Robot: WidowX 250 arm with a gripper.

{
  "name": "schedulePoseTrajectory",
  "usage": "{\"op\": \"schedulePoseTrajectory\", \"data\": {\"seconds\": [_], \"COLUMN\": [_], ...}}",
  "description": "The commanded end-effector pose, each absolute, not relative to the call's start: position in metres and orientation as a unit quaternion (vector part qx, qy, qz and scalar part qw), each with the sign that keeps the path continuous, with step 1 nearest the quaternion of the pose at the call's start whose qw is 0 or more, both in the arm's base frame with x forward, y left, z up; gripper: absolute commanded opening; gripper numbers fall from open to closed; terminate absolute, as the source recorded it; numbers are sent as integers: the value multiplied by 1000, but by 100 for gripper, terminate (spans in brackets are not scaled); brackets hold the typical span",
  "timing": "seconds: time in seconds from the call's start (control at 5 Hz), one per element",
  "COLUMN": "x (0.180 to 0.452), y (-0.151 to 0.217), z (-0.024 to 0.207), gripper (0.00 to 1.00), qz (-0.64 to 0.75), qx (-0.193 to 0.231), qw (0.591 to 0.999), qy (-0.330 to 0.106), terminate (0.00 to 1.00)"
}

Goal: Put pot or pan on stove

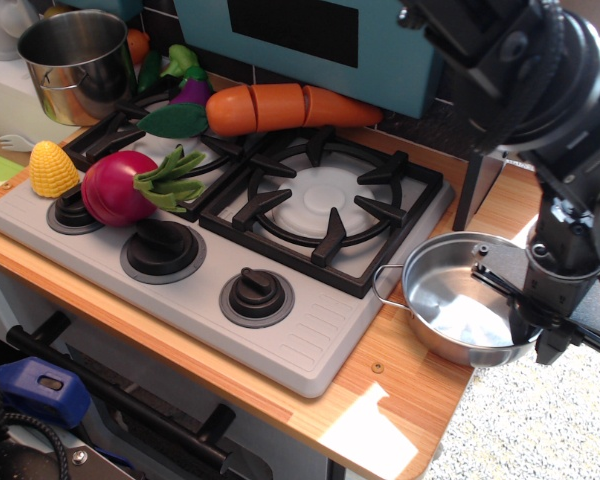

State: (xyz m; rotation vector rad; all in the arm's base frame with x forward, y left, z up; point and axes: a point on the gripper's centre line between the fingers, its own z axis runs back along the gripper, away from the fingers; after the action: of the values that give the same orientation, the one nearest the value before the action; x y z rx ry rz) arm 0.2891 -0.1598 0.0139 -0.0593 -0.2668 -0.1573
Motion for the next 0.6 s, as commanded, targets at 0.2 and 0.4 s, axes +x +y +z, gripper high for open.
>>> {"op": "schedulePoseTrajectory", "data": {"seconds": [0.2,0.4], "x": [287,287], "y": [-165,-148], "z": [82,99], "gripper": [0,0], "qz": [-53,-64], "qx": [52,78], "qw": [990,988], "qy": [-120,-114], "terminate": [0,0]}}
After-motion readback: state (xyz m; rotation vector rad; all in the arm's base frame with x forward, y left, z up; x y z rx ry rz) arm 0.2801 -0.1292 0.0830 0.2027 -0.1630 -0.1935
